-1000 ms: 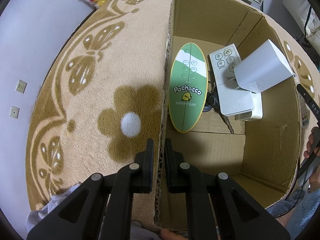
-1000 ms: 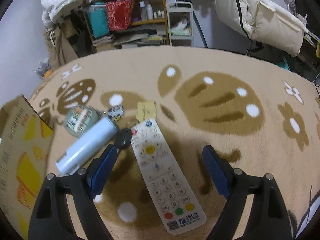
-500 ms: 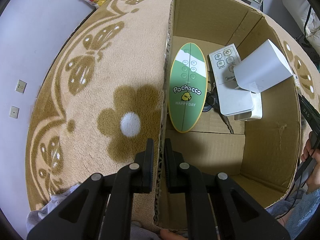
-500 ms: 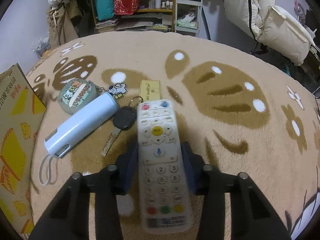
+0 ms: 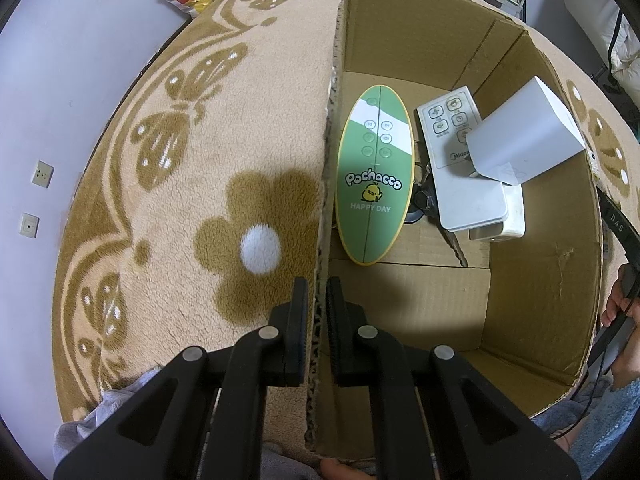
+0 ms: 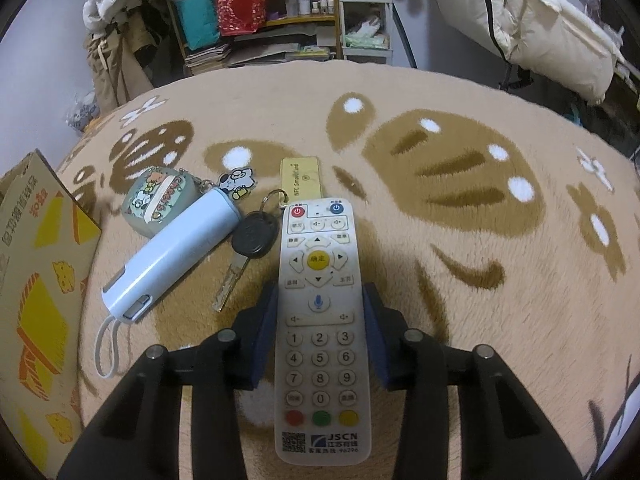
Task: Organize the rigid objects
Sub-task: 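Grasp the white TV remote with the right gripper and lift it, then carry the white TV remote into the box and release it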
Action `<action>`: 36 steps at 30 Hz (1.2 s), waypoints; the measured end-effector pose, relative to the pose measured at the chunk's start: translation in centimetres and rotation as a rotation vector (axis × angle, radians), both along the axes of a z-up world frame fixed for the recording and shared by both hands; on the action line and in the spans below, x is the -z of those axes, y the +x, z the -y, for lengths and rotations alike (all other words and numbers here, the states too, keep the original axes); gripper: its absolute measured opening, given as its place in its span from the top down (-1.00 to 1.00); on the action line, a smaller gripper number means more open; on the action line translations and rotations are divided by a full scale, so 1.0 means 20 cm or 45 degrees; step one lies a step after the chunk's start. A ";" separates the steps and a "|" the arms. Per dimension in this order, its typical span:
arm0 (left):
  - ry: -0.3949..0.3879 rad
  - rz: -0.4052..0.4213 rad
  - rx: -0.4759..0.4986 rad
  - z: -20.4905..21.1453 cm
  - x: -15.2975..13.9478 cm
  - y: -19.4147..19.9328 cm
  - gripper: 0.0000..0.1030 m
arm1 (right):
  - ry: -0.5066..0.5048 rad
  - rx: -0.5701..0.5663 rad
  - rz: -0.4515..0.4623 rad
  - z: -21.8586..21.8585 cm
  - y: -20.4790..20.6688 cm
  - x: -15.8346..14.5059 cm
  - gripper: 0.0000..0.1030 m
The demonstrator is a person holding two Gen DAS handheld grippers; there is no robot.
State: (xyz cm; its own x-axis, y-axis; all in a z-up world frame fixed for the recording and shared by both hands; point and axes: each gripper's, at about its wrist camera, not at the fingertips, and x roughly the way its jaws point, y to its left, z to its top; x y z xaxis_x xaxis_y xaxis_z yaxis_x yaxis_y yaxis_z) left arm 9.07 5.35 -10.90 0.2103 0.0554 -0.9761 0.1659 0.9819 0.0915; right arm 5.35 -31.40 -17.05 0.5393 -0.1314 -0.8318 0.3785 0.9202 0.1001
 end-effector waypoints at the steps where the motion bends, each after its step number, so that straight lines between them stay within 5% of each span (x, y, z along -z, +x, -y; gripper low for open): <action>1: -0.001 0.000 -0.001 0.00 0.00 0.00 0.85 | 0.002 0.001 -0.001 0.00 0.00 0.00 0.14; 11: -0.009 -0.003 -0.003 -0.01 0.00 0.01 0.84 | -0.093 0.027 0.026 -0.05 -0.02 -0.05 0.15; 23: -0.009 -0.003 -0.004 -0.01 0.00 0.01 0.83 | -0.043 -0.038 0.202 -0.16 -0.07 -0.30 0.19; 29: -0.011 -0.004 -0.004 -0.01 0.00 0.01 0.83 | -0.037 -0.129 0.242 -0.29 -0.07 -0.39 0.62; 32: -0.008 -0.002 -0.002 -0.02 0.00 0.01 0.83 | -0.088 -0.146 0.215 -0.32 -0.06 -0.38 0.62; 36: -0.008 -0.002 -0.003 -0.01 0.00 0.01 0.82 | 0.028 -0.077 0.218 -0.24 -0.08 -0.35 0.62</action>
